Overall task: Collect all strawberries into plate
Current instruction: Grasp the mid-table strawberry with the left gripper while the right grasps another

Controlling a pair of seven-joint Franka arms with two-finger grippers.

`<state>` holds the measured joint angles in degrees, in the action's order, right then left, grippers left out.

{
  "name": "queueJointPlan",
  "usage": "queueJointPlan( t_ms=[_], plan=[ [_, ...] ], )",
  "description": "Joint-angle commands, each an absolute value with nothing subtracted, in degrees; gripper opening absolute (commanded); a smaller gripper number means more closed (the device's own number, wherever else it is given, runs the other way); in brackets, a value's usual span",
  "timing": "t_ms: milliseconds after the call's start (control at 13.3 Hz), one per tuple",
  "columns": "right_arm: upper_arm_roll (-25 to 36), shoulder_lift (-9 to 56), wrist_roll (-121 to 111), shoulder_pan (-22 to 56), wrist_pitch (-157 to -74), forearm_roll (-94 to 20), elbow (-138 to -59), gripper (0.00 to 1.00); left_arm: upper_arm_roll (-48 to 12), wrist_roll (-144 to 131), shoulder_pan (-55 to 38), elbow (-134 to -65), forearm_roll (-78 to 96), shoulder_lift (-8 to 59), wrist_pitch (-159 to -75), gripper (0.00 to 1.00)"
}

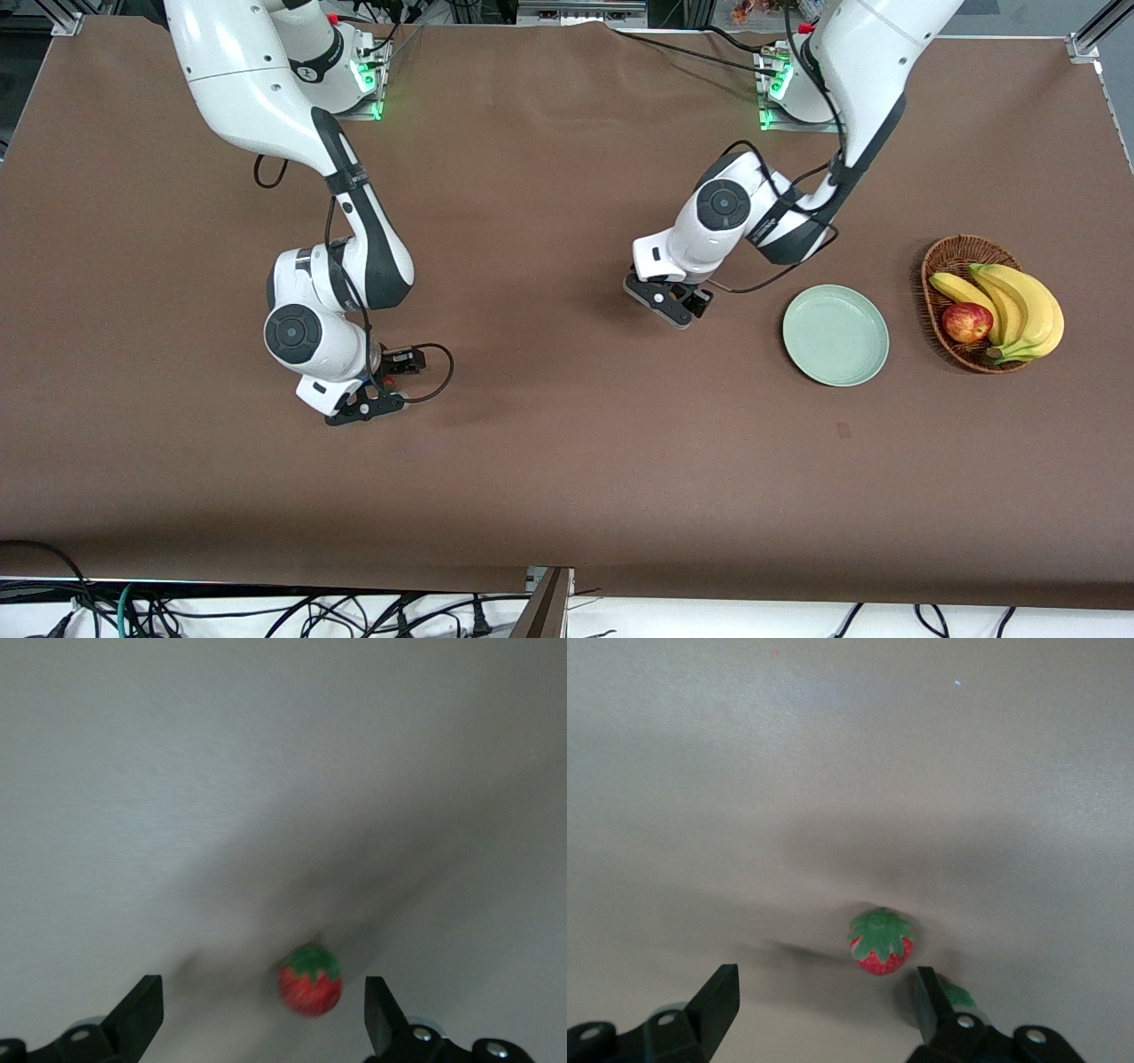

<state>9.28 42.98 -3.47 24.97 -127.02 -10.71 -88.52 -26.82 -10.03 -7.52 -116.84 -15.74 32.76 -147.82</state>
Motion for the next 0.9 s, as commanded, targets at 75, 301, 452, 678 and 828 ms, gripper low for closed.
queueJointPlan(
  t_ms=[75,301,452,678,828],
  plan=[
    [9.2,42.1,-6.1,24.7,-127.8,-11.5,-89.9,0.8,-26.9,-14.5,-8.8,-116.3,-18.2,33.8,-148.6,1.0],
    [9.2,42.5,-6.2,24.7,-128.9,-11.5,-90.4,0.76,-26.6,-15.4,-10.0,-116.3,-18.3,34.2,-148.6,1.0],
    [9.3,42.5,-7.3,24.6,-130.3,-11.5,-91.3,0.76,-26.6,-15.4,-9.9,-116.4,-18.3,34.1,-148.6,0.87],
    [9.3,42.9,-8.7,23.6,-131.7,-11.5,-91.9,0.74,-26.6,-15.4,-9.9,-116.5,-18.4,33.7,-148.3,0.33],
    [9.3,42.9,-8.7,23.7,-131.8,-11.5,-92.0,0.66,-26.6,-15.3,-9.8,-116.5,-20.7,33.5,-147.6,0.2]
  ],
)
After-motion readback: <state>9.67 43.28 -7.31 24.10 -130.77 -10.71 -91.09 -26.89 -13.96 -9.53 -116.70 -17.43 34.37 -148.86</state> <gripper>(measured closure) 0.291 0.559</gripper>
